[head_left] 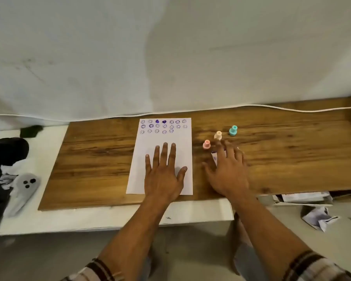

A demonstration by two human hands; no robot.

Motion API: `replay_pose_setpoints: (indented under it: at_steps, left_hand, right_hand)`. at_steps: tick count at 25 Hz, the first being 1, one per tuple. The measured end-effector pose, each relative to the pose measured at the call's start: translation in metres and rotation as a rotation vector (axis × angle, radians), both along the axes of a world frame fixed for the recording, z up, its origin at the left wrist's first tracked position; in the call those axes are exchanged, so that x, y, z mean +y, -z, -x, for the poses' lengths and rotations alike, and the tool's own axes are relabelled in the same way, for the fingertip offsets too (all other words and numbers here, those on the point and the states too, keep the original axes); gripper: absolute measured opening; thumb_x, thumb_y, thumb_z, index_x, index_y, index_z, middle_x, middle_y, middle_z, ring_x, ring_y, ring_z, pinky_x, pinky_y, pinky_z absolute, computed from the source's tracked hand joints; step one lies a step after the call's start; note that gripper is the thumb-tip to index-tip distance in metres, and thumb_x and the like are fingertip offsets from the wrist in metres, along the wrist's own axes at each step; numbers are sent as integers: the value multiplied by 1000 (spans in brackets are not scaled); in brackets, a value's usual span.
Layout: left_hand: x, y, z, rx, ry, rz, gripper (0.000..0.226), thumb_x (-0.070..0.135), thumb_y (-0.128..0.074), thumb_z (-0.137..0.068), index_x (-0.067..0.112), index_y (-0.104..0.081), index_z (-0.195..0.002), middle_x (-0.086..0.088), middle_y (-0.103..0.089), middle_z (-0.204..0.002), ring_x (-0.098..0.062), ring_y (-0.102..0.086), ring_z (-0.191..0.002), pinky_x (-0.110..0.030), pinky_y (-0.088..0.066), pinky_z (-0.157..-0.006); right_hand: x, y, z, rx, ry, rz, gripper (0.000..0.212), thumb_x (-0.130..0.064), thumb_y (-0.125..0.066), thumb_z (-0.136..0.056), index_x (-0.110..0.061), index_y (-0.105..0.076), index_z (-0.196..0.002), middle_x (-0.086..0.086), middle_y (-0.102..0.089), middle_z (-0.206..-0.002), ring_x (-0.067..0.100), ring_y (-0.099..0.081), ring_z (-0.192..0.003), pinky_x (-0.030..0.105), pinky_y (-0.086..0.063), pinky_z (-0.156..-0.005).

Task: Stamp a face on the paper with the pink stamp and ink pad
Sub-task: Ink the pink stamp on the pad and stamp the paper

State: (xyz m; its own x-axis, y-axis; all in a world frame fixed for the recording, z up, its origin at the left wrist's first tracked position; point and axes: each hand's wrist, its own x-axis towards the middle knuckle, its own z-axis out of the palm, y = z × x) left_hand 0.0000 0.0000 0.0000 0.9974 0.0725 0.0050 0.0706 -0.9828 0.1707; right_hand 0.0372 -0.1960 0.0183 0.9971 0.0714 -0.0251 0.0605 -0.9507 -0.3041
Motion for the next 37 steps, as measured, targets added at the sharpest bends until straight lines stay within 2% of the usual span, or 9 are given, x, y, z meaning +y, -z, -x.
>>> replay_pose_setpoints:
  at_steps: [4, 9, 14, 18, 20, 23, 33, 35, 37]
  left_hand:
    - [-24, 11, -11, 11, 51, 64, 88, 72, -32, -93, 25, -8, -165, -1, -8, -175, -25, 1, -161, -51, 10, -127]
    - [-72, 7, -29, 21, 155, 289, 73, 54, -62, -82, 33, -44, -150, 6, -41, -162, -18, -22, -155, -46, 1, -129]
    - [-86, 10, -31, 42, 63, 438, 68, 45, -66, -82, 31, -51, -147, 6, -48, -153, -20, -35, -144, -50, -26, -125]
    - [-82, 10, -35, 48, 44, 410, 68, 50, -74, -79, 35, -53, -142, 10, -52, -148, -18, -40, -140, -49, -20, -128]
    - [-78, 8, -38, 62, -1, 458, 74, 44, -78, -72, 33, -51, -140, 7, -54, -145, -20, -41, -139, -46, -28, -125]
    - [-71, 3, -49, -6, -163, 558, 60, 33, -77, -82, 29, -54, -137, 3, -56, -146, -24, -43, -142, -46, -41, -119]
    - [-68, 6, -81, 24, -112, 441, 49, 42, -76, -88, 29, -66, -135, 1, -56, -140, -24, -46, -133, -43, -47, -111]
    - [-71, 5, -85, 9, -109, 429, 42, 46, -73, -90, 28, -70, -128, 0, -59, -137, -25, -47, -132, -47, -45, -112]
    - [-71, 3, -85, -35, -100, 407, 39, 50, -68, -92, 25, -72, -122, -1, -64, -132, -26, -51, -128, -50, -42, -114]
  right_hand:
    - [-12, 9, -5, 77, 247, -47, 90, -72, -55, -91, -26, -20, -159, 18, -25, -167, 43, -27, -150, 58, -31, -118]
    - [-20, 7, -7, 85, 236, -166, 88, -58, -72, -87, -20, -30, -154, 14, -43, -155, 35, -38, -141, 48, -40, -113]
    - [-27, 5, -8, 98, 252, -269, 94, -59, -75, -85, -21, -27, -157, 10, -47, -155, 32, -43, -139, 48, -45, -110]
    - [-43, -2, -16, 65, 366, -403, 93, -59, -76, -84, -20, -31, -155, 11, -49, -152, 33, -45, -138, 48, -47, -106]
    - [-57, -4, -23, 2, 420, -392, 90, -55, -77, -86, -19, -31, -155, 13, -47, -153, 33, -43, -139, 47, -47, -105]
    - [-73, -3, -35, -24, 456, -335, 88, -52, -76, -88, -18, -31, -155, 14, -44, -156, 34, -41, -140, 50, -47, -107]
    - [-81, 14, -44, 45, 429, -247, 87, -60, -62, -95, -23, -19, -162, 15, -27, -168, 37, -23, -154, 57, -32, -121]
    - [-74, 7, -40, -40, 406, -296, 79, -55, -63, -96, -25, -26, -159, 13, -32, -165, 35, -25, -152, 56, -35, -119]
    - [-61, -1, -35, -140, 327, -398, 66, -47, -67, -96, -25, -41, -152, 10, -47, -155, 31, -39, -144, 52, -46, -111]
